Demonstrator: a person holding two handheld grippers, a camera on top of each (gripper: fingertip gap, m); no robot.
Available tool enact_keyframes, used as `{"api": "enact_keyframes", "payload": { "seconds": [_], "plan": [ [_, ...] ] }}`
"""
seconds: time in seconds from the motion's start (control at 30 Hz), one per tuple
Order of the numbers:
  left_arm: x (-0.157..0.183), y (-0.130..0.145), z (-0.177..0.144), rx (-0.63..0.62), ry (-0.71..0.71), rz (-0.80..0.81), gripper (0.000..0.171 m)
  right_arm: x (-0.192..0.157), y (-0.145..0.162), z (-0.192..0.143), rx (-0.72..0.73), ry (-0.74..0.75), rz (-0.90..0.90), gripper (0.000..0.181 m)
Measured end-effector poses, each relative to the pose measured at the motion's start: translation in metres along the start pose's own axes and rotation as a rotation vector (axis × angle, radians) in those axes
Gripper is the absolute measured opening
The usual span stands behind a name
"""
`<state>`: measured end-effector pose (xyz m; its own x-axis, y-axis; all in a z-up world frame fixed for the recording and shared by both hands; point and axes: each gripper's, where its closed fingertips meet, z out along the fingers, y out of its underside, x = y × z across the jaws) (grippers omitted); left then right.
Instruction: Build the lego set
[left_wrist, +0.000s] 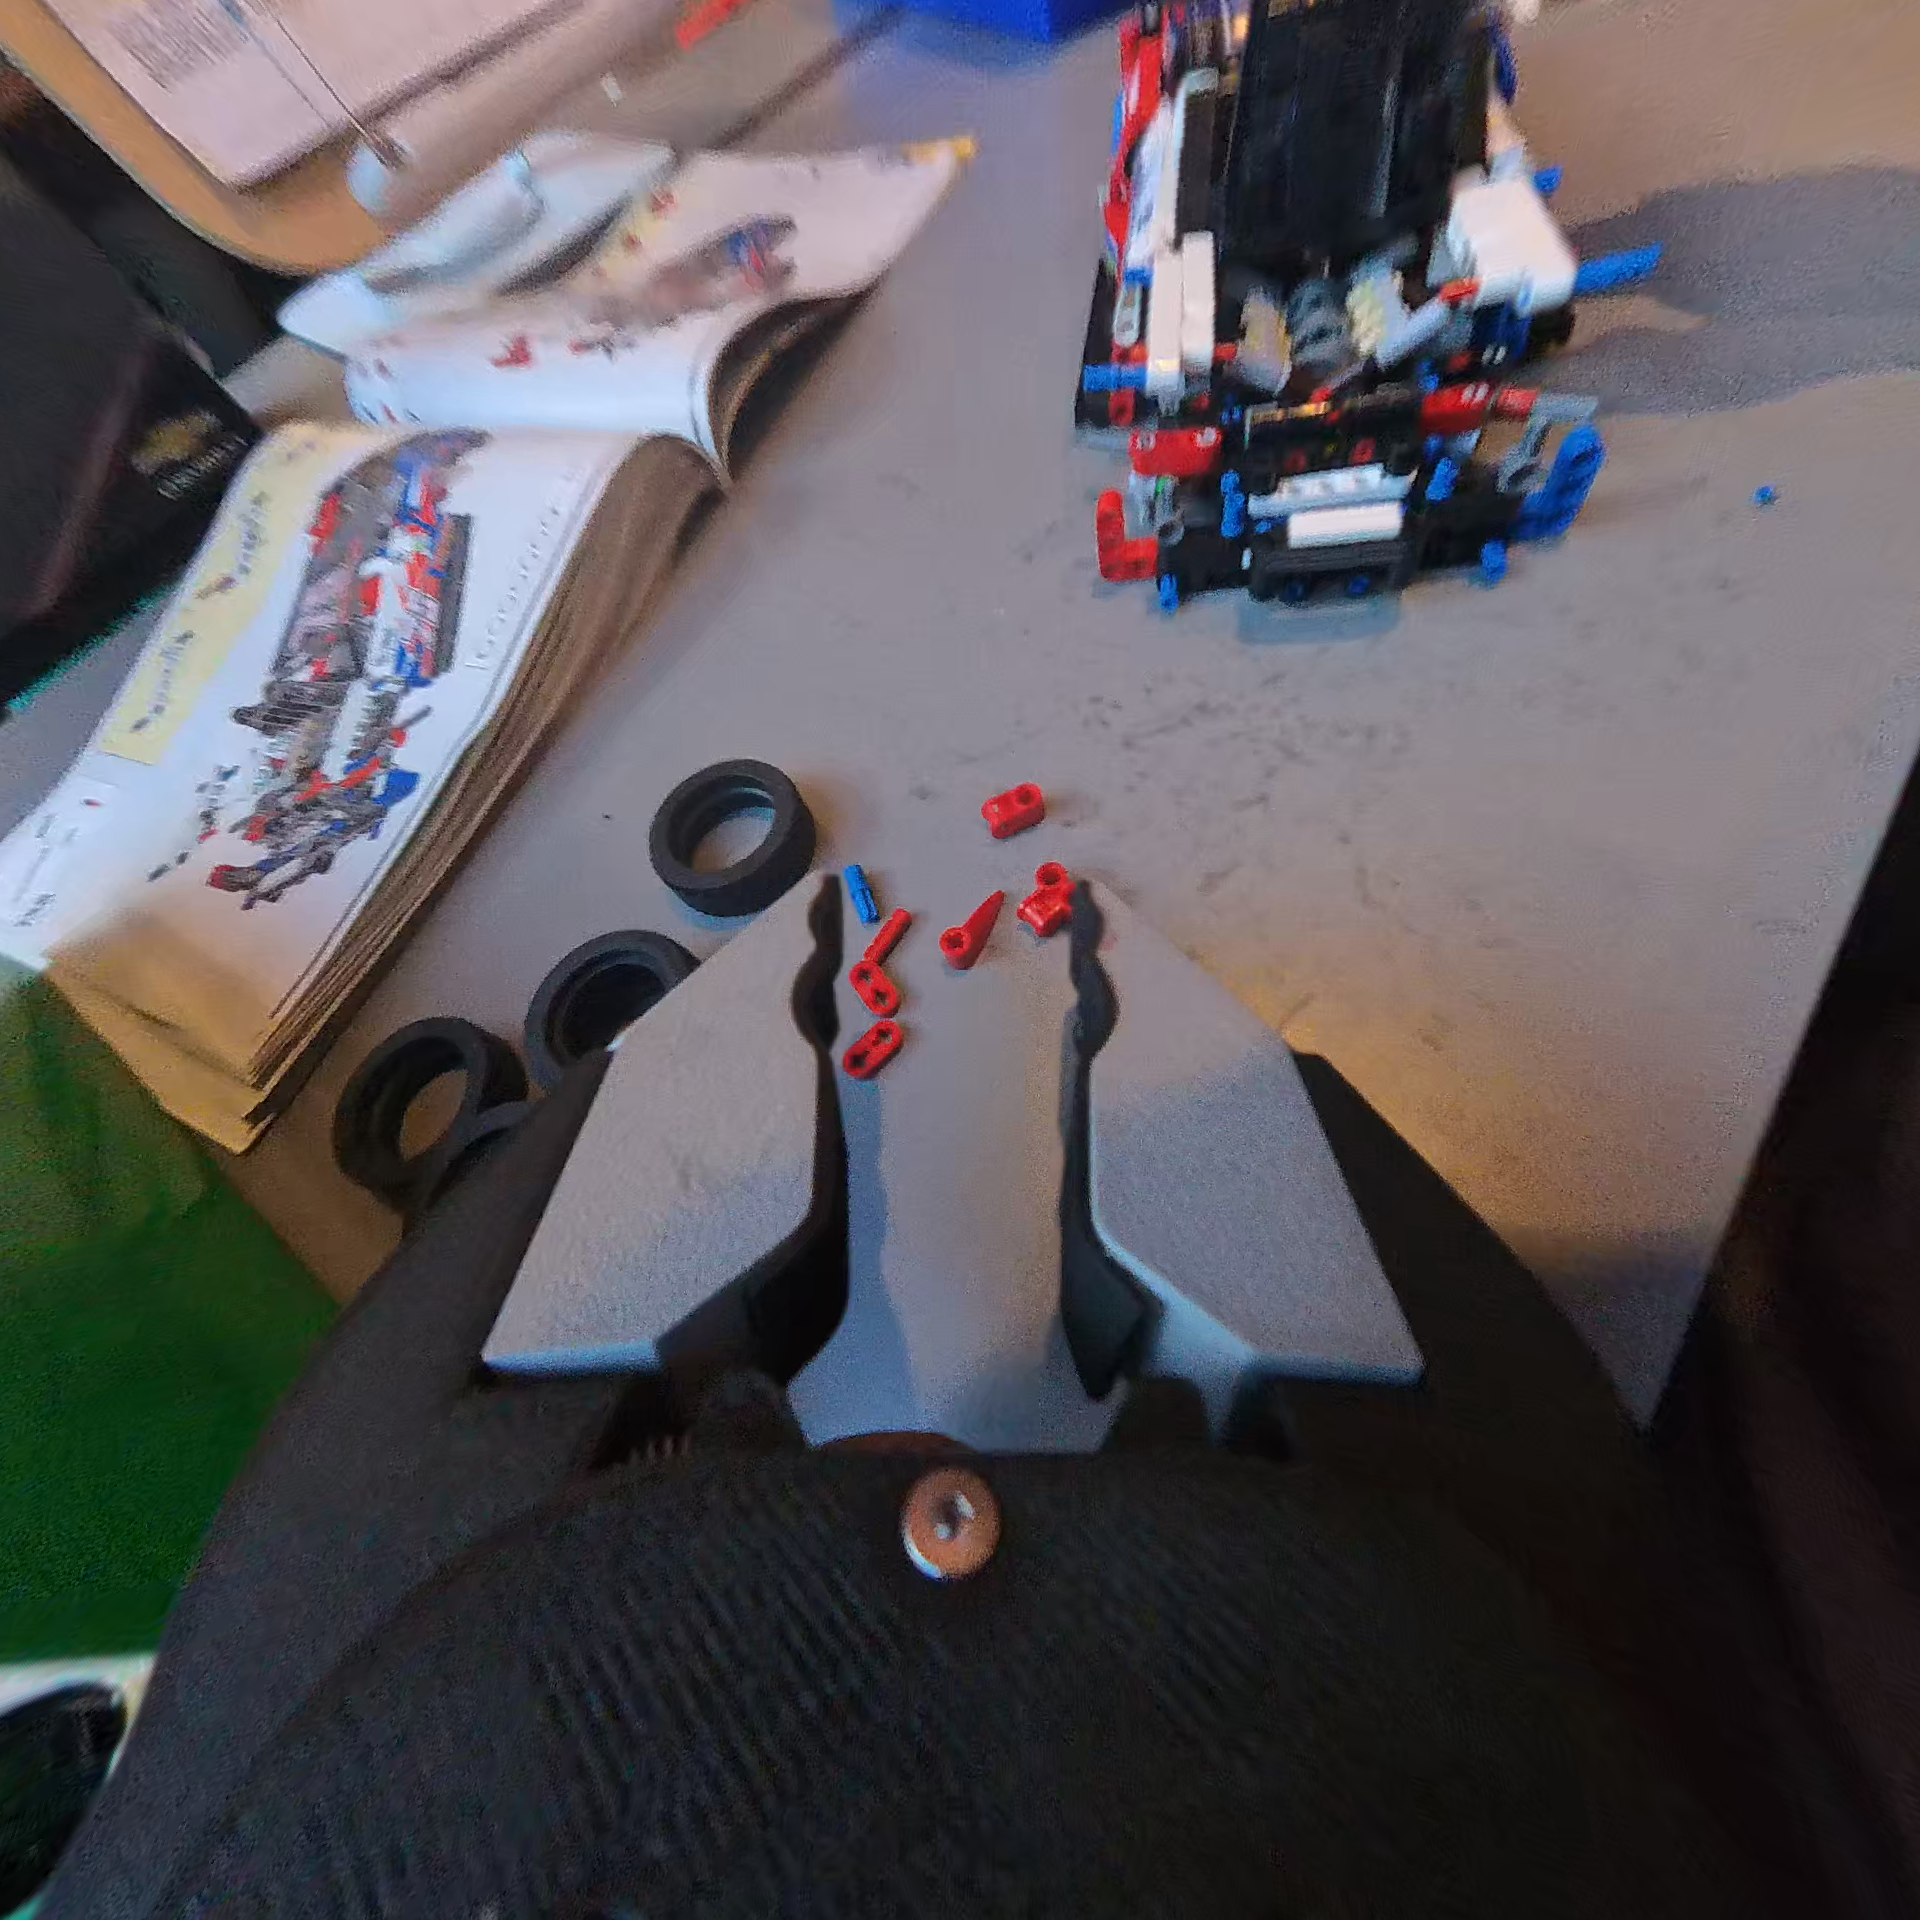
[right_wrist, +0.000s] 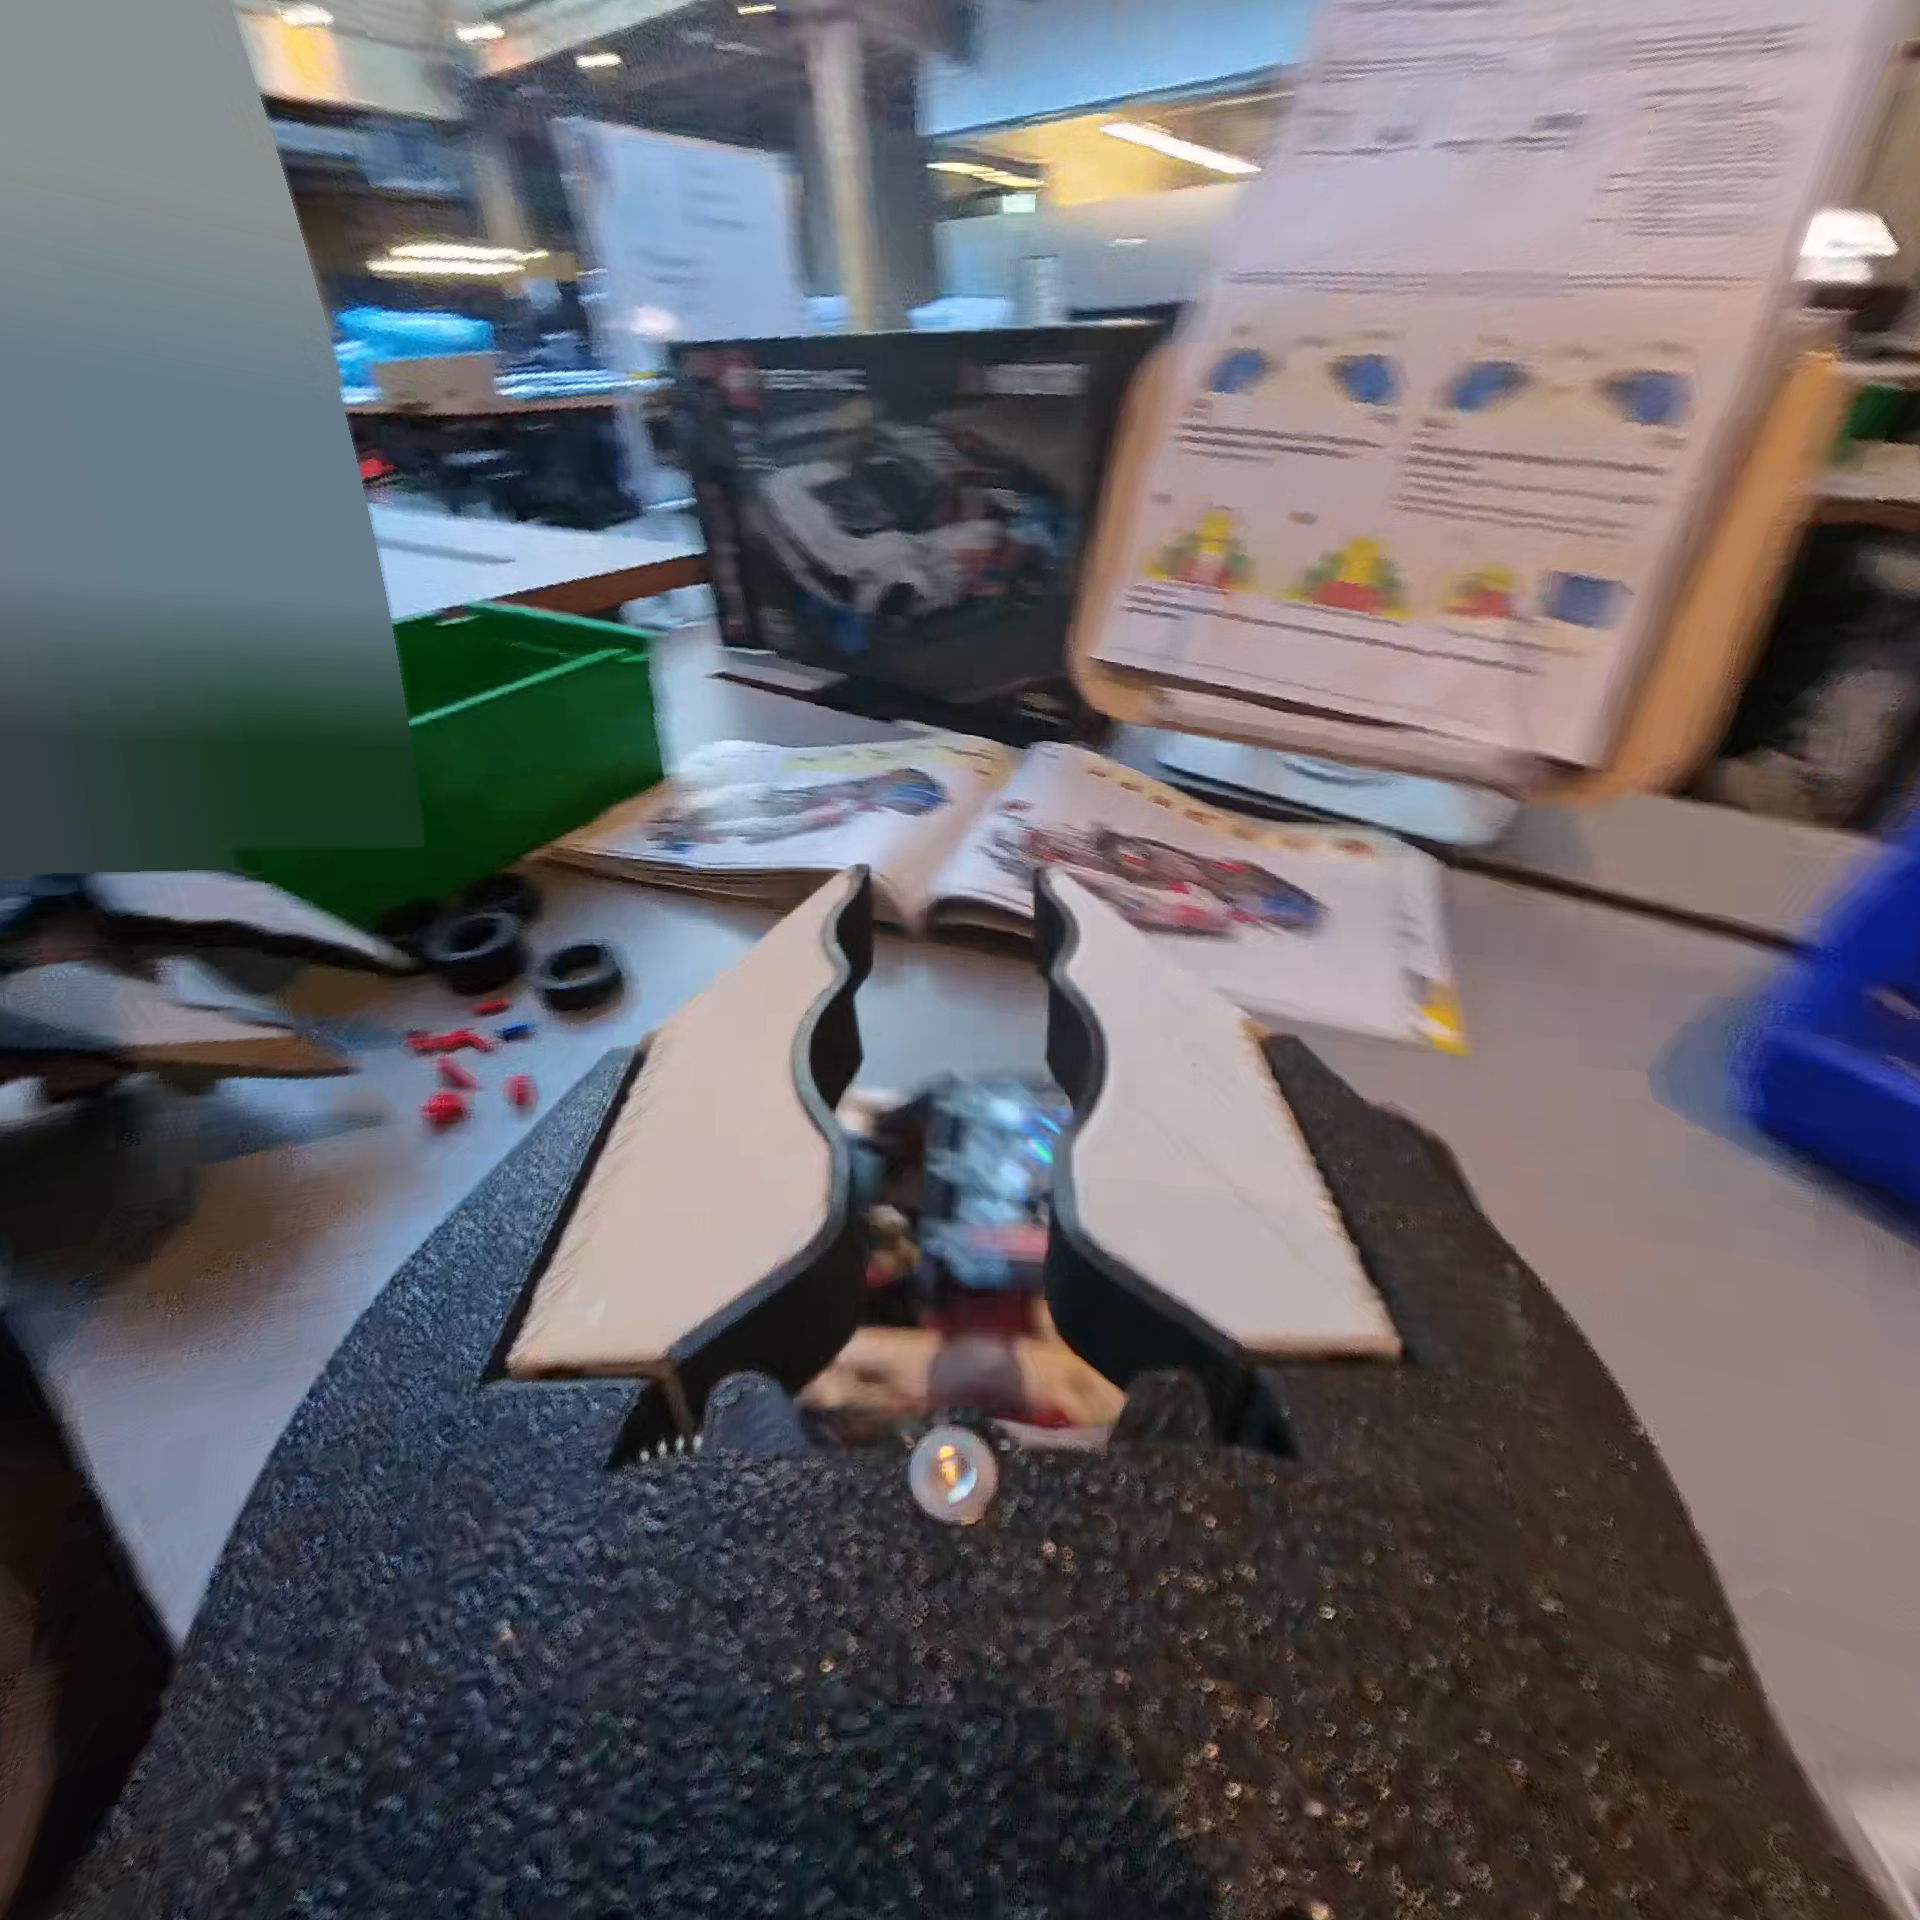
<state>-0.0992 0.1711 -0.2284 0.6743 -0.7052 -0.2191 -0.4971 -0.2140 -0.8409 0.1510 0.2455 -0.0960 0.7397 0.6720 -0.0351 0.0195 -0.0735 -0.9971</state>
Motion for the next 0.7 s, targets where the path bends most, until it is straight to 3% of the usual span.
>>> {"api": "enact_keyframes", "payload": {
  "seconds": [0.17, 0.3, 0.4, 0.5, 0.6, 0.7],
  "plan": [
    [-0.016, 0.014, 0.015, -0.114, -0.006, 0.077, 0.039, -0.124, 0.008, 0.073, -0.165, -0.427, -0.138, 0.027],
    [-0.021, 0.036, 0.015, -0.216, 0.054, 0.003, 0.042, -0.215, 0.063, 0.098, -0.321, -0.614, -0.019, 0.015],
    [-0.021, 0.043, 0.008, -0.209, 0.089, -0.090, 0.044, -0.227, 0.116, 0.106, -0.473, -0.516, 0.032, 0.013],
    [-0.025, 0.037, 0.002, -0.153, 0.061, -0.105, 0.044, -0.224, 0.146, 0.101, -0.573, -0.447, -0.068, 0.006],
    [-0.029, 0.031, -0.002, -0.104, 0.024, -0.094, 0.043, -0.227, 0.162, 0.097, -0.640, -0.432, -0.175, 0.006],
    [-0.028, 0.038, -0.003, -0.144, 0.028, -0.123, 0.045, -0.235, 0.162, 0.101, -0.636, -0.430, -0.183, 0.006]
  ]
}}
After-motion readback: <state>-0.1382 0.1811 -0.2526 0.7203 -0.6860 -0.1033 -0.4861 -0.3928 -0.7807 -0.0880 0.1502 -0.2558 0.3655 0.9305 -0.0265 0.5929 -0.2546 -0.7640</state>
